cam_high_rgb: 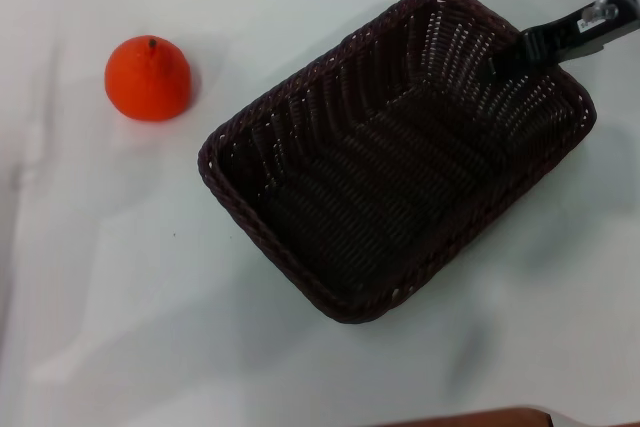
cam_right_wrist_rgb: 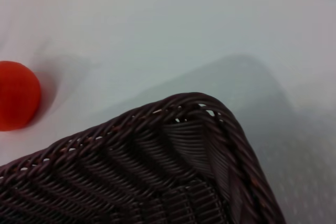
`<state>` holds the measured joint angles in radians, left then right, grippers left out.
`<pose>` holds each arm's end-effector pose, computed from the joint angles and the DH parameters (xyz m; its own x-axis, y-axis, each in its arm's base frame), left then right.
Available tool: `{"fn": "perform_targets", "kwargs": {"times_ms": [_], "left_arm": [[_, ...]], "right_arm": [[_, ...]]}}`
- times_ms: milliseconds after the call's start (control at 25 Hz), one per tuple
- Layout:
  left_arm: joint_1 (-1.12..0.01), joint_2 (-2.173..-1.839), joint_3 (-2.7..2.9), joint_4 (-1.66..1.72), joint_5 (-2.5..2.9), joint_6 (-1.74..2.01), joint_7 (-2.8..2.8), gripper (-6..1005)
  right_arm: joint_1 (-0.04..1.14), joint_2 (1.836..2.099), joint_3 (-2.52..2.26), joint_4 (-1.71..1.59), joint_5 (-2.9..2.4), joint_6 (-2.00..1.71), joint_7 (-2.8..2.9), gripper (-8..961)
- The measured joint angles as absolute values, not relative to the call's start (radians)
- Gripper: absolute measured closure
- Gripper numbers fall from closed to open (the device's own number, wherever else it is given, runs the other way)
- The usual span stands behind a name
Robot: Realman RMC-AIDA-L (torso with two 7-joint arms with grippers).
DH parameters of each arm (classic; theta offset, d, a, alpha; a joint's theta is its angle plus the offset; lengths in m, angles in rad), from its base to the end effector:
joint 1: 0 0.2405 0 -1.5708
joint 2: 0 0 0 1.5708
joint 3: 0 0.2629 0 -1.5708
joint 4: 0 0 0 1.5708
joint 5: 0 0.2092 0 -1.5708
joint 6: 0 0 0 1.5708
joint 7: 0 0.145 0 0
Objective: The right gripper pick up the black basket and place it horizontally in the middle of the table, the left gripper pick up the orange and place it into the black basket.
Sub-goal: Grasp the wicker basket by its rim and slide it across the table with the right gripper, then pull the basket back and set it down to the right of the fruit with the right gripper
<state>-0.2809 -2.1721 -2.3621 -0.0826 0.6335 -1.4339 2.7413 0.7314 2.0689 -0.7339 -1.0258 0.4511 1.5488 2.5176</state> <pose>-0.3580 0.2645 -0.0025 0.5542 -0.1504 0.8187 0.8222 -0.0540 -0.5666 0.2495 0.3896 0.0462 -0.4096 0.9000 0.1490 0.8706 0.3368 0.3587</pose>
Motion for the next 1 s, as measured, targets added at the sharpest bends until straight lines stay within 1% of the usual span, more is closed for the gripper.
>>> {"fn": "perform_targets", "kwargs": {"times_ms": [80,320,560,760,1000], "left_arm": [[-0.279,-2.172,-2.362,-0.081,0.634,-1.433,2.741,94],[-0.277,-2.172,-2.362,-0.074,0.634,-1.437,2.741,95],[-0.278,-2.172,-2.362,-0.072,0.634,-1.44,2.741,95],[-0.279,-2.172,-2.361,-0.072,0.634,-1.439,2.741,95],[-0.283,-2.169,-2.356,-0.085,0.636,-1.442,2.747,96]], "right_arm": [[0.731,2.074,-0.74,-1.025,0.451,1.542,2.513,349],[0.724,2.076,-0.759,-1.017,0.453,1.53,2.513,417],[0.721,2.08,-0.755,-1.017,0.456,1.53,2.514,658],[0.693,2.08,-0.708,-1.041,0.513,1.571,2.536,780],[0.569,2.08,-0.593,-1.056,0.751,1.578,2.539,780]]}}
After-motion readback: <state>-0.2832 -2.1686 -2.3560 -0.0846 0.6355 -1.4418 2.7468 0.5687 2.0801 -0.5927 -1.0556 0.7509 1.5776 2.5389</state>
